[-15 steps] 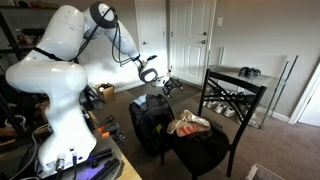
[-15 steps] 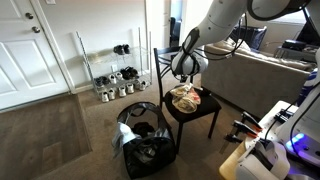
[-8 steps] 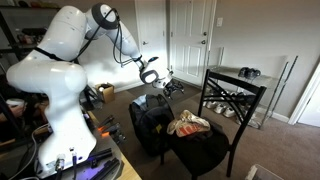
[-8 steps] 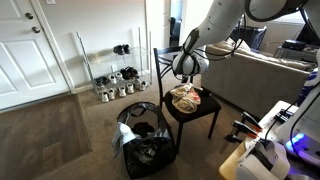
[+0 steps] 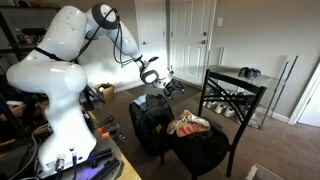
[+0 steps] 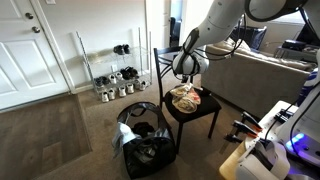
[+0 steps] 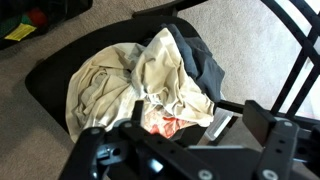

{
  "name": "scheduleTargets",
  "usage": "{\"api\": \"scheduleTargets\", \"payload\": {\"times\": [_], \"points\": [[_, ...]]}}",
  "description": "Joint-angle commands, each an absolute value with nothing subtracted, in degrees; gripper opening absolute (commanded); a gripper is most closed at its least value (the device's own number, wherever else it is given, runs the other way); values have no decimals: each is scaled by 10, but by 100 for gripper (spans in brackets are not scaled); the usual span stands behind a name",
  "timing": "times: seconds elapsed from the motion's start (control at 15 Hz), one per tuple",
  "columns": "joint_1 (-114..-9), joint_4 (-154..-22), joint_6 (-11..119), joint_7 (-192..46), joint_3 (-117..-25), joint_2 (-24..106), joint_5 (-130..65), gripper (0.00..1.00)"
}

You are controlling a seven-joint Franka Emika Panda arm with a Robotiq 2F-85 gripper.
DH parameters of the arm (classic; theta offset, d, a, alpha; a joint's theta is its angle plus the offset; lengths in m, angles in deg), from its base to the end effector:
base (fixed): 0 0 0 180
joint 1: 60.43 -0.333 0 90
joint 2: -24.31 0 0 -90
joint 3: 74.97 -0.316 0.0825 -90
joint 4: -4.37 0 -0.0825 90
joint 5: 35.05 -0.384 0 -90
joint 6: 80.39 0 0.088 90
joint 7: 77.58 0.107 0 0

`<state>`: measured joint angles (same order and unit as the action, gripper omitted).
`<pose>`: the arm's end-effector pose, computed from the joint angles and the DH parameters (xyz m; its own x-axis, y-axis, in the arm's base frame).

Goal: Remove the black cloth from the chair and put it in the black hamper

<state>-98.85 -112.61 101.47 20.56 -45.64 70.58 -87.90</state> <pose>0.5935 0.0271 0.1436 -0.6132 -0.7806 -0.1211 -0.6430 0.5823 -0.4976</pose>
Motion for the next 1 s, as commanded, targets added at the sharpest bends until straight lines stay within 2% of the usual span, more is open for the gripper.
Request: {"api": "scheduleTargets", "payload": {"times": [0.0, 0.53, 0.93], "points": [[-942, -1125, 1007, 203, -467, 675, -896, 100], [-769, -1080, 983, 195, -498, 643, -918, 100], [-678, -1012, 844, 224, -504, 689, -915, 100]]}}
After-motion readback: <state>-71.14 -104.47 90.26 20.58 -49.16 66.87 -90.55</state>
